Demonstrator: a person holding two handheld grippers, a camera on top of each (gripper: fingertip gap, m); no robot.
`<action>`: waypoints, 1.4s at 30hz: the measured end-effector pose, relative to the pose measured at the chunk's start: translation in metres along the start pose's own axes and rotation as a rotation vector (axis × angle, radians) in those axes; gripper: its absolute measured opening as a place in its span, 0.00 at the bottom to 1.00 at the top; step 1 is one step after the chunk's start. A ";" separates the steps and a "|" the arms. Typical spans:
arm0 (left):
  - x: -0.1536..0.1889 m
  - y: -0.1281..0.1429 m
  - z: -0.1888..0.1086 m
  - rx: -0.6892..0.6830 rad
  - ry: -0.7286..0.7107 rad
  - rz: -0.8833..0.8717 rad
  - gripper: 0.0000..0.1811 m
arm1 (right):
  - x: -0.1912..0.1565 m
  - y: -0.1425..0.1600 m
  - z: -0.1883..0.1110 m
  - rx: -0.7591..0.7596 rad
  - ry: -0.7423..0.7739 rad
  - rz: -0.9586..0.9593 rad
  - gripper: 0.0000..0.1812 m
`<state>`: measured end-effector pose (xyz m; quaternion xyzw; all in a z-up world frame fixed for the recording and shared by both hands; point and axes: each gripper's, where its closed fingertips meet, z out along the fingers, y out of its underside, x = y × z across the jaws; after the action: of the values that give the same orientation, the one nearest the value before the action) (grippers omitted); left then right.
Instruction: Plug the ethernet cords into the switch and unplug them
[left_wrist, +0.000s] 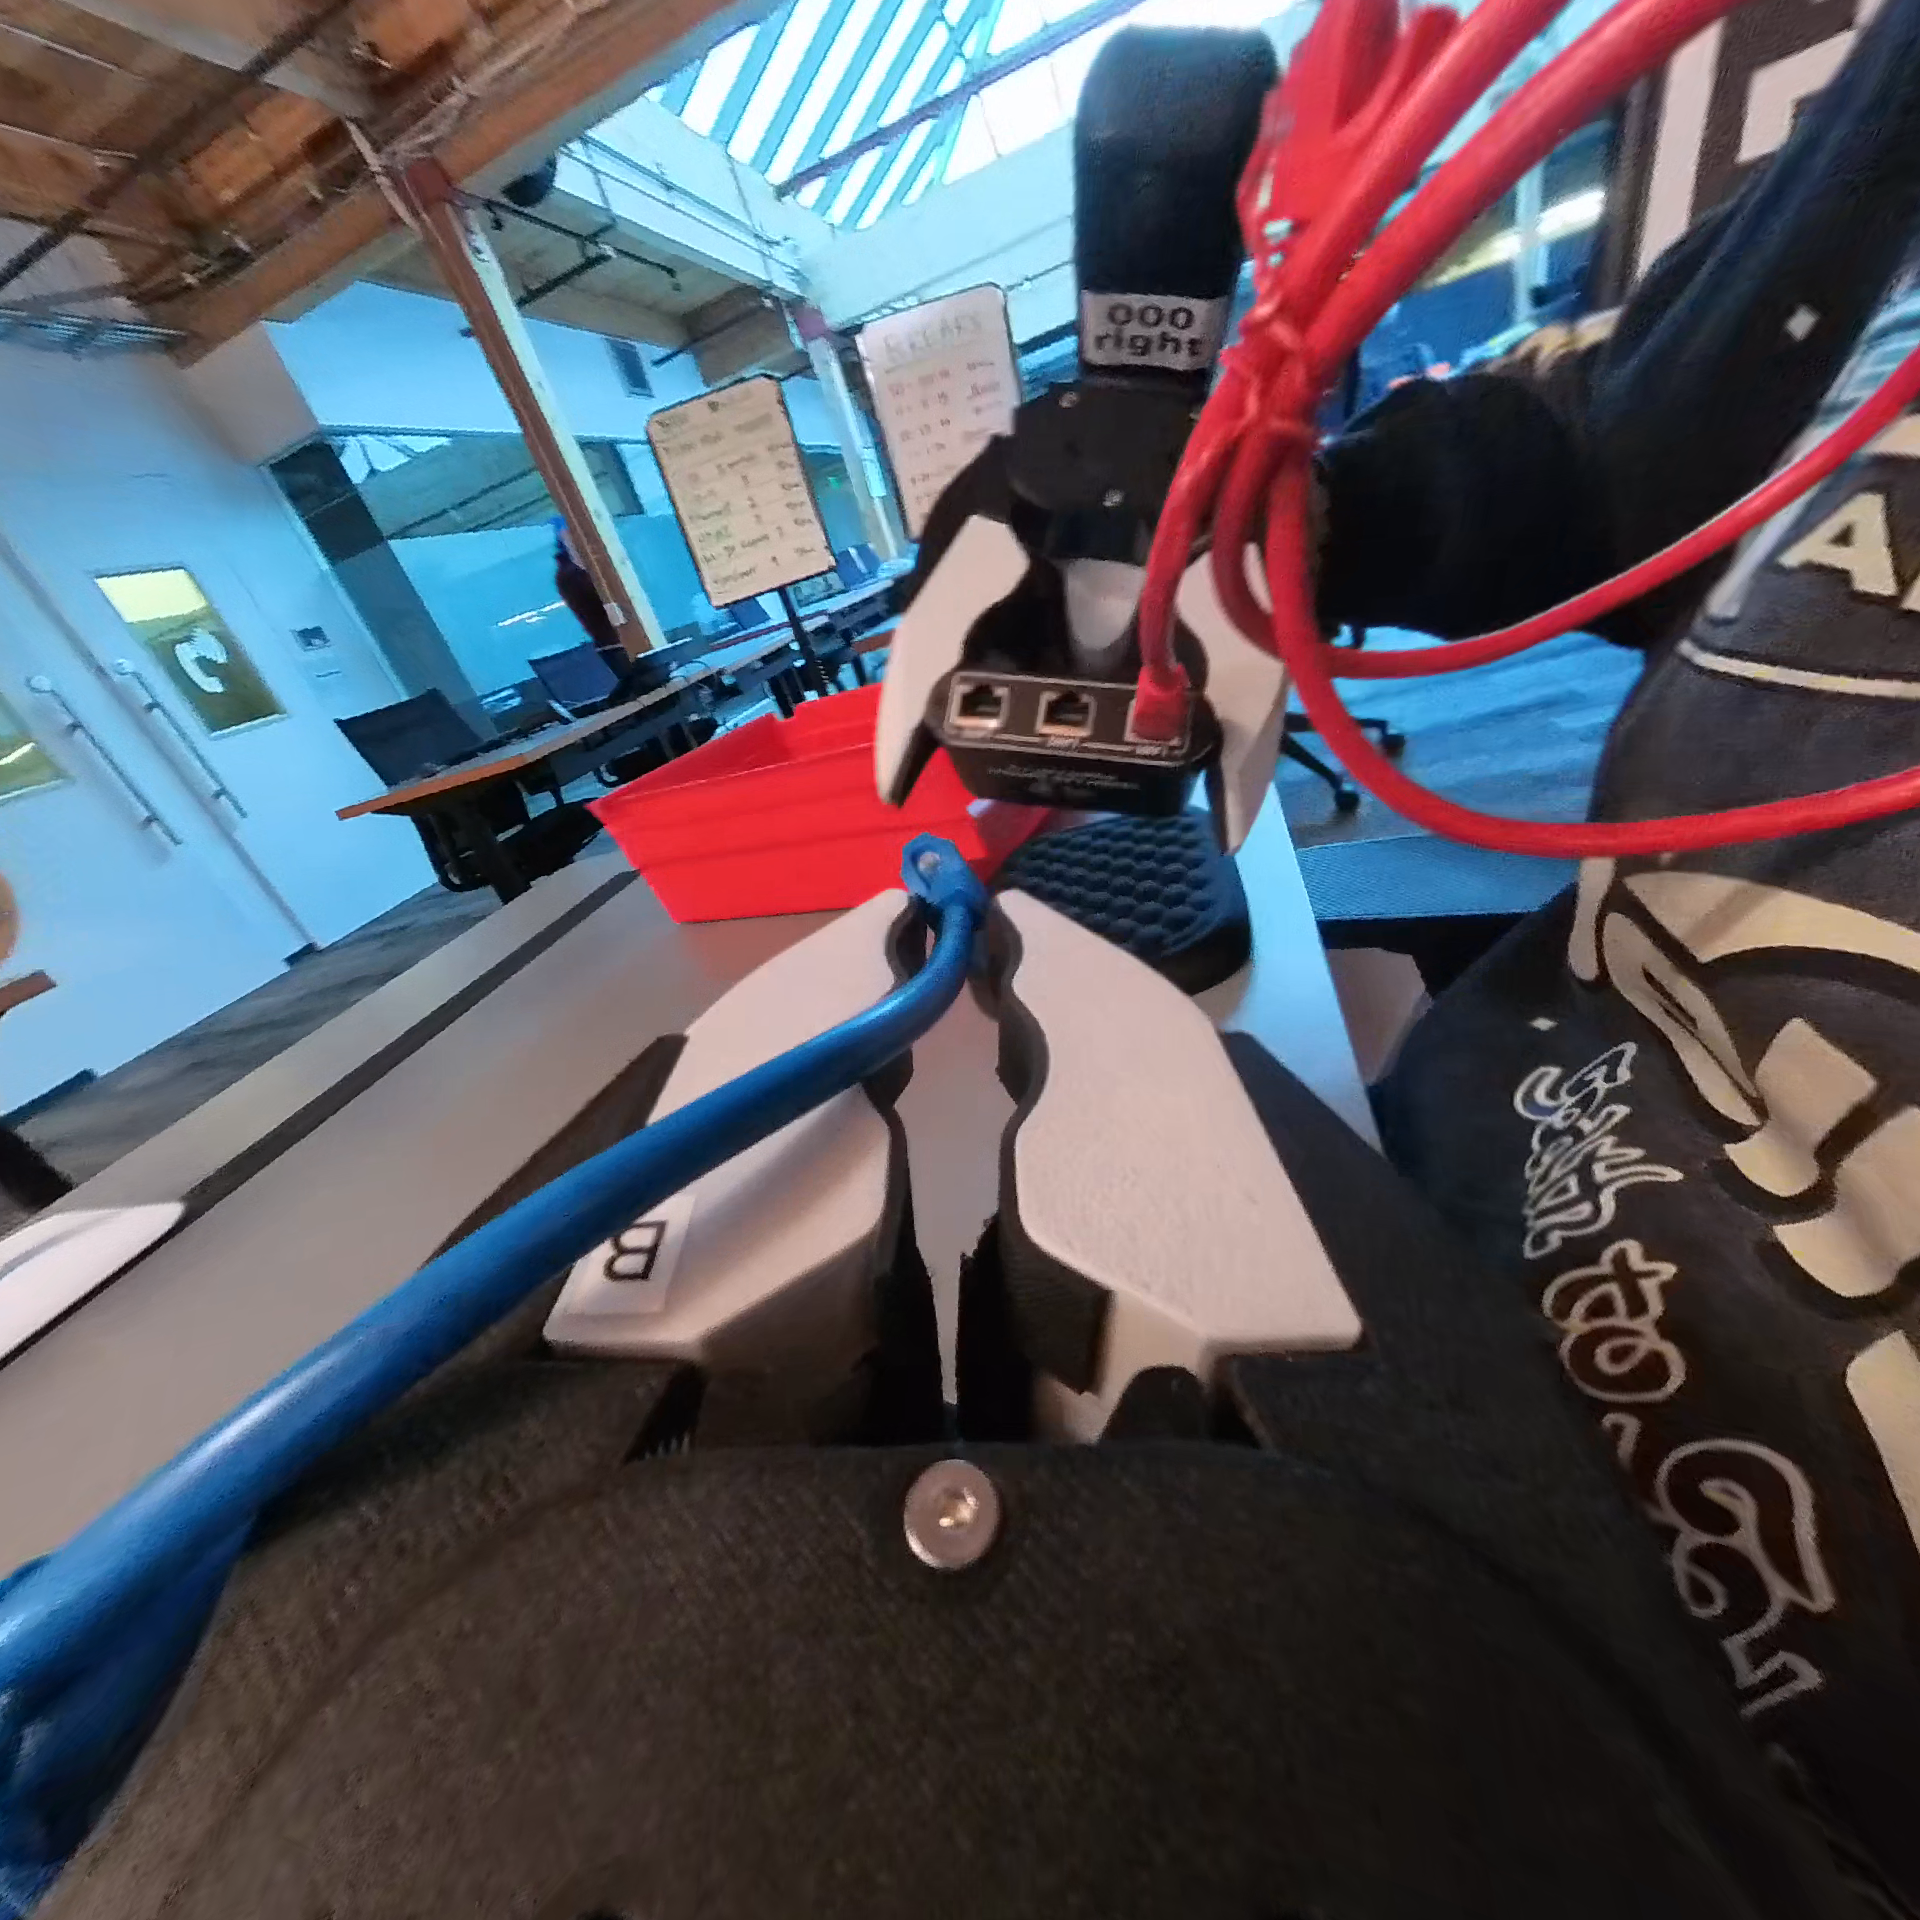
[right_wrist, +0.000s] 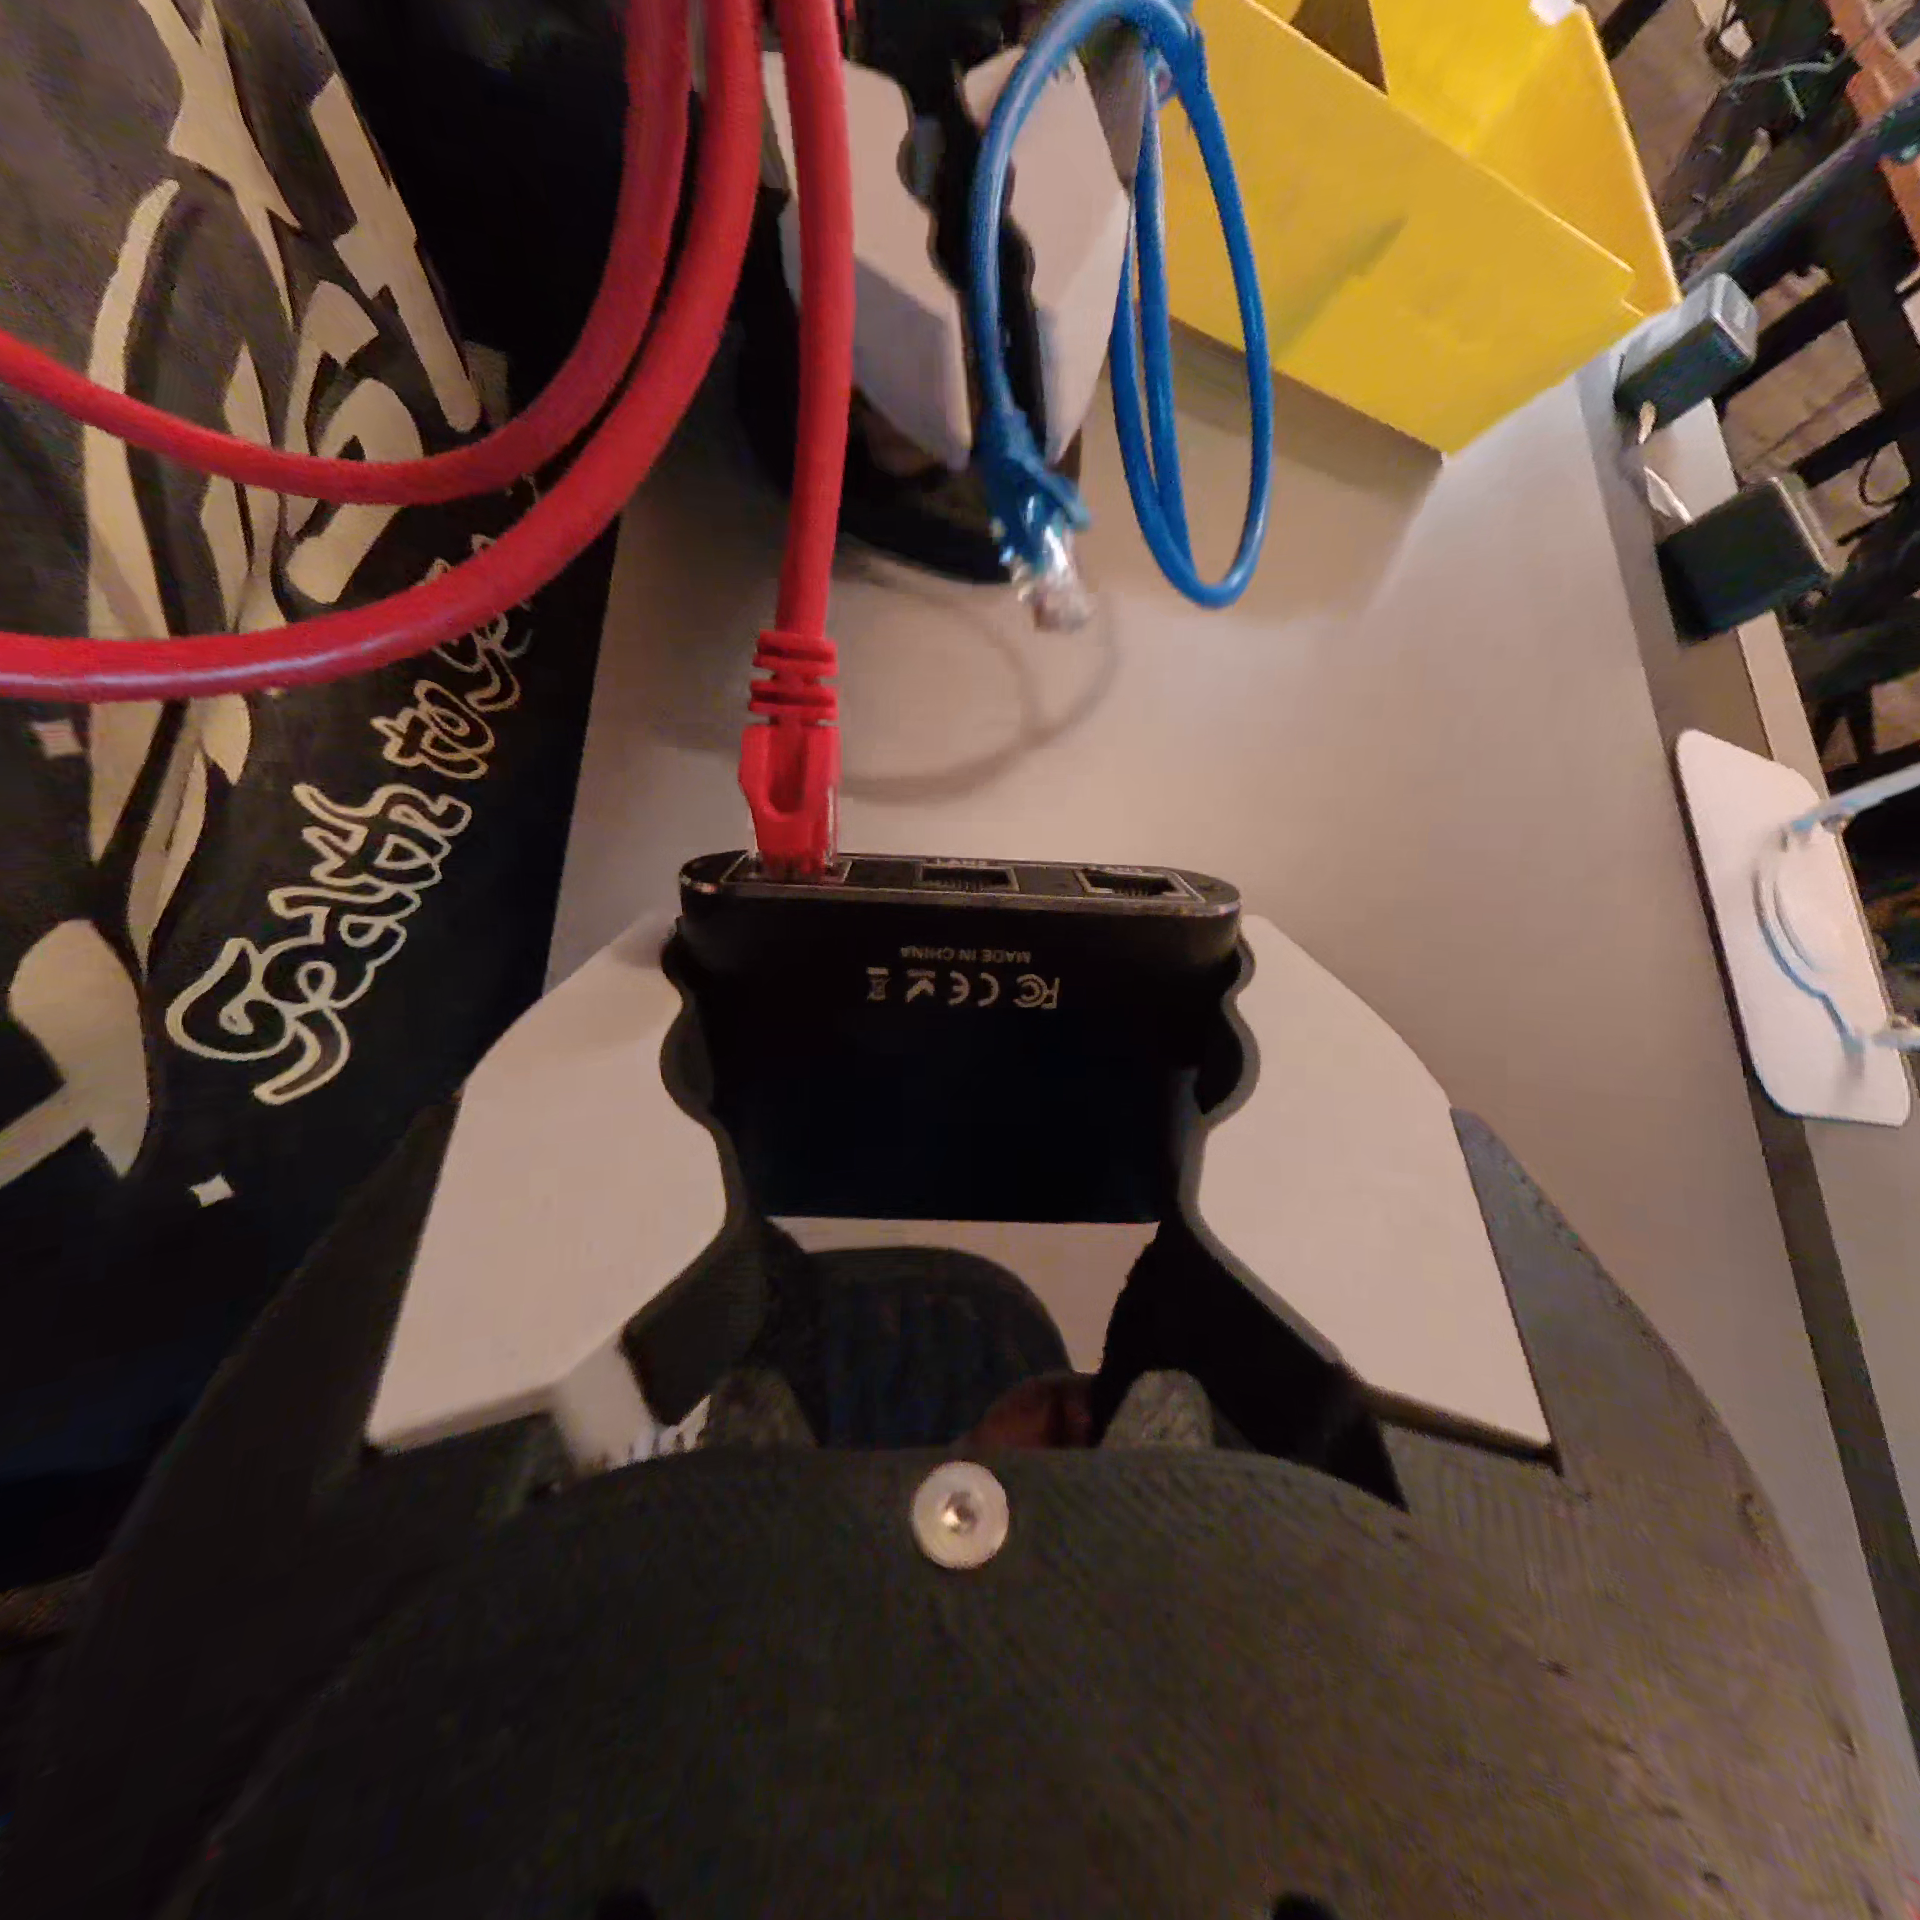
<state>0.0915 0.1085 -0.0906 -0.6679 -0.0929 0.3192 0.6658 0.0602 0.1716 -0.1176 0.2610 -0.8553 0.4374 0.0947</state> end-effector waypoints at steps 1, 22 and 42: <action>0.005 0.000 0.004 -0.005 0.022 0.004 0.06 | -0.001 -0.001 0.004 0.000 -0.008 -0.006 0.51; 0.036 0.013 0.015 -0.100 0.237 0.337 0.06 | -0.023 0.009 0.034 -0.201 -0.225 -0.120 0.52; 0.043 0.020 0.028 -0.160 0.287 0.418 0.06 | -0.031 0.009 0.041 -0.163 -0.268 -0.063 0.51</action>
<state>0.1036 0.1537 -0.1204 -0.7615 0.1174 0.3435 0.5370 0.0846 0.1548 -0.1602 0.3352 -0.8843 0.3247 0.0143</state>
